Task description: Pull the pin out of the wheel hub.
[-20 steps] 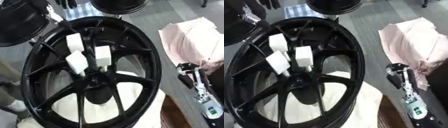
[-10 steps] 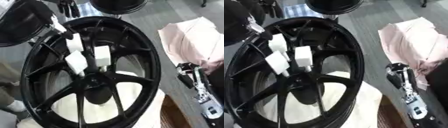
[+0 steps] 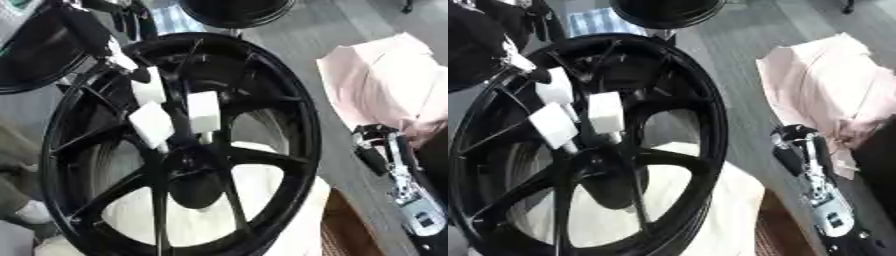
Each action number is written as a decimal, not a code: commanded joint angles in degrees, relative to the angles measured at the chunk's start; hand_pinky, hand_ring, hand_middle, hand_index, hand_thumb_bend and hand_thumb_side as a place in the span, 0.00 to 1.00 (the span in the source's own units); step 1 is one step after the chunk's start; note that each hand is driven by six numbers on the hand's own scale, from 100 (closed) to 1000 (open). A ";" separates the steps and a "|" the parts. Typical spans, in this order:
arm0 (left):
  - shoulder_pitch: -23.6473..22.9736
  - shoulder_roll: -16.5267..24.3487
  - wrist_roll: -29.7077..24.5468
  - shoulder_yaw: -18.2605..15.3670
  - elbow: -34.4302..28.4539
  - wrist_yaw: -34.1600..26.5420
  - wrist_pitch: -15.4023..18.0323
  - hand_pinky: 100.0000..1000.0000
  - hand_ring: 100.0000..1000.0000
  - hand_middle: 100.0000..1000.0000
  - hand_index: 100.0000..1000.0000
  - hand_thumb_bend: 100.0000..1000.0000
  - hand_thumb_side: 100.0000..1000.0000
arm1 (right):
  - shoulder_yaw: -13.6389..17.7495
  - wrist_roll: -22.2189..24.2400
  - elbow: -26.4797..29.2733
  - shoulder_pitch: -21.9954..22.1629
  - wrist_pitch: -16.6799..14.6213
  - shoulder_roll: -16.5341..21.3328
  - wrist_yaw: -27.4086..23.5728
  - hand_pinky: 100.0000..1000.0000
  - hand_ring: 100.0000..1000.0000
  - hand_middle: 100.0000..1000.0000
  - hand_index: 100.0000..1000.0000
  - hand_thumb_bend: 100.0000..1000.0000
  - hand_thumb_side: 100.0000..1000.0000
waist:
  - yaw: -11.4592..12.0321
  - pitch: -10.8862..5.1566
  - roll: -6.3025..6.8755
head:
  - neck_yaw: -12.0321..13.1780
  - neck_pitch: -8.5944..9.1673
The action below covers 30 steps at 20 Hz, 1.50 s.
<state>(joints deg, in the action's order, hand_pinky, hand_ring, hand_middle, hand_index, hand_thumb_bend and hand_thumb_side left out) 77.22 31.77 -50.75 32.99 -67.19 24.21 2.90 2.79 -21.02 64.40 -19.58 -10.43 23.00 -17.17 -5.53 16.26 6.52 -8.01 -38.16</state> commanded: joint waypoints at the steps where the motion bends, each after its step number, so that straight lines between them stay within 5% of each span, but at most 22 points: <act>1: 0.95 0.74 0.27 0.12 -0.53 0.19 -0.72 0.75 0.70 0.67 0.79 0.55 0.48 | 0.21 0.02 0.96 -0.58 0.06 1.72 0.30 0.64 0.64 0.44 0.60 0.00 0.55 | -0.12 -1.23 -0.48 | 0.27 0.05; 8: 0.72 -0.35 0.57 1.60 -0.69 0.20 -1.49 0.74 0.67 0.64 0.78 0.55 0.45 | 0.10 0.13 0.99 -0.75 0.11 1.65 0.30 0.64 0.64 0.44 0.60 0.00 0.55 | -0.37 -1.26 -0.42 | 0.36 -0.06; 16: 0.35 -0.02 0.10 2.94 -2.26 4.42 -0.63 0.69 0.61 0.56 0.72 0.44 0.38 | 0.06 0.16 1.03 -0.78 0.09 1.68 0.17 0.64 0.64 0.44 0.60 0.00 0.55 | -0.41 -1.21 -0.33 | 0.44 -0.33; 24: -0.28 1.86 -1.20 4.20 -4.67 8.84 0.08 0.69 0.65 0.60 0.78 0.52 0.50 | 0.15 0.12 1.03 -0.65 0.12 1.86 0.22 0.64 0.64 0.44 0.60 0.00 0.55 | -0.15 -1.30 -0.29 | 0.63 -0.42; 30: -0.57 2.53 -1.22 3.86 -5.23 11.07 0.57 0.65 0.56 0.51 0.69 0.53 0.50 | 0.24 0.04 1.04 -0.54 0.11 1.93 0.20 0.64 0.64 0.44 0.60 0.00 0.55 | 0.01 -1.38 -0.27 | 0.75 -0.38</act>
<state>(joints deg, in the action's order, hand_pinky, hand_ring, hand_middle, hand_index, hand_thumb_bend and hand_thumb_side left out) 75.73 32.54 -52.01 37.56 -71.78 34.82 3.28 2.77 -20.91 64.41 -19.64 -10.31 23.04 -17.16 -5.57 16.26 6.59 -7.46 -38.69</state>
